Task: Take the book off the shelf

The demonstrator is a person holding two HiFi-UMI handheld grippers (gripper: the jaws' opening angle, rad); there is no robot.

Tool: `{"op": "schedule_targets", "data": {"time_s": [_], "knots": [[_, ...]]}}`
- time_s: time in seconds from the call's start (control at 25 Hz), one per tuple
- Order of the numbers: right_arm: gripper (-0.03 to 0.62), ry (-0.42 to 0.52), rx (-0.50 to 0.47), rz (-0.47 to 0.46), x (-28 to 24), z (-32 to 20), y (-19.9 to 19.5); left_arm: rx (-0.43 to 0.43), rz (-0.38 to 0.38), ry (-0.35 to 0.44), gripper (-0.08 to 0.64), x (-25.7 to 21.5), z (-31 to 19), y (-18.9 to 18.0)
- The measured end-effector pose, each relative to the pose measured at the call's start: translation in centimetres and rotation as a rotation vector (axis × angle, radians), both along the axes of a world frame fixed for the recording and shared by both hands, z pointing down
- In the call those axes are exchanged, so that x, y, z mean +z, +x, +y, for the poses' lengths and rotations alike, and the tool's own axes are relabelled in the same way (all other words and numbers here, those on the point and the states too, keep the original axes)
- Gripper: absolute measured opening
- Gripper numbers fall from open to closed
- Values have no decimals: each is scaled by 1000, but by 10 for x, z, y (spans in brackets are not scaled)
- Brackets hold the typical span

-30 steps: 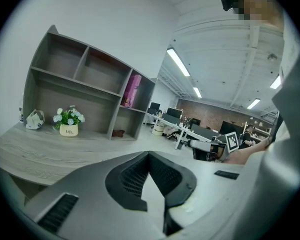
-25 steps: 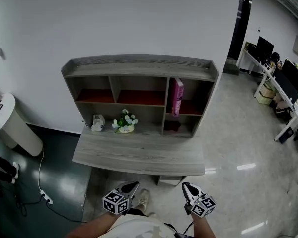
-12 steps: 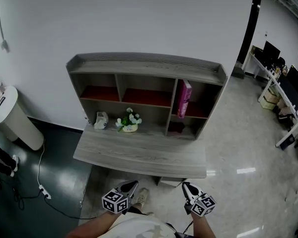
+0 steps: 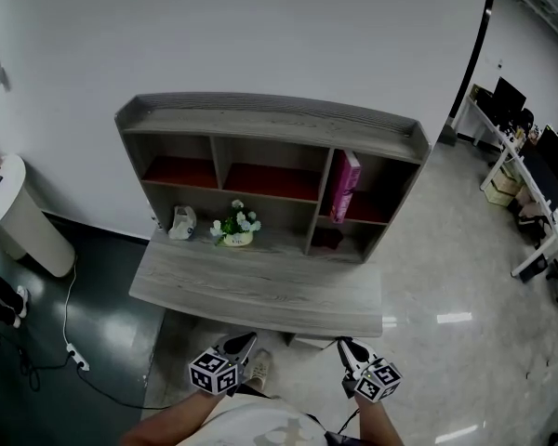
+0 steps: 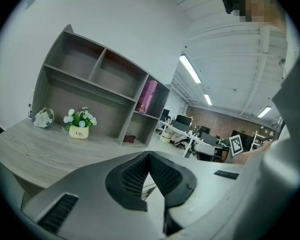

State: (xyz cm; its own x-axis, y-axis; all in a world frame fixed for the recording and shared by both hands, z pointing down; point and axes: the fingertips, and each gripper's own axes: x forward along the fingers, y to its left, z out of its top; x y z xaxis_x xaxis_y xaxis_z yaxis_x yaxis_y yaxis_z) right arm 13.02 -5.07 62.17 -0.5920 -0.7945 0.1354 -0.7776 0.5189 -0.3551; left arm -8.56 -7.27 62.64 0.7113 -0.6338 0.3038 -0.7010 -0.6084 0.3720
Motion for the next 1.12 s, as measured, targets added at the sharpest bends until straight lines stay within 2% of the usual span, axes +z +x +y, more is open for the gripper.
{"op": "schedule_targets", "data": {"time_s": [0.52, 1.12], "knots": [[5, -16, -11, 13, 4, -53, 4, -15, 12, -16, 2, 10, -51, 4], [5, -20, 36, 38, 3, -126, 25, 39, 17, -19, 2, 10, -124, 27]]}}
